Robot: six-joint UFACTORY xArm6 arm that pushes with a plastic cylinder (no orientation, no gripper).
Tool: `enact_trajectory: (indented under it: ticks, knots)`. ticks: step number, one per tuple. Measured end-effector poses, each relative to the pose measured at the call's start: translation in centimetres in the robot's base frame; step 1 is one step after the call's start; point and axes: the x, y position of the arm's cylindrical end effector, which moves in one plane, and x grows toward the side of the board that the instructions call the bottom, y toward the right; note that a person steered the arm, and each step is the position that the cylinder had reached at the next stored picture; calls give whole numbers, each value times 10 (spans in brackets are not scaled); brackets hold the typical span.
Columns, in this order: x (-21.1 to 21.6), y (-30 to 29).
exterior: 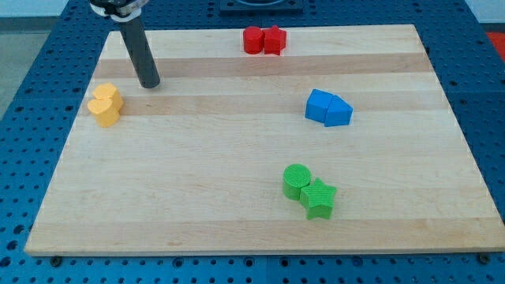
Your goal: Slightly touch the yellow heart
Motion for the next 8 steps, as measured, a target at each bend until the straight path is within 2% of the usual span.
enact_trajectory:
  ticks: [3, 7, 8]
  knots:
    - [-21, -31]
    - [-22, -75]
    - [-21, -112]
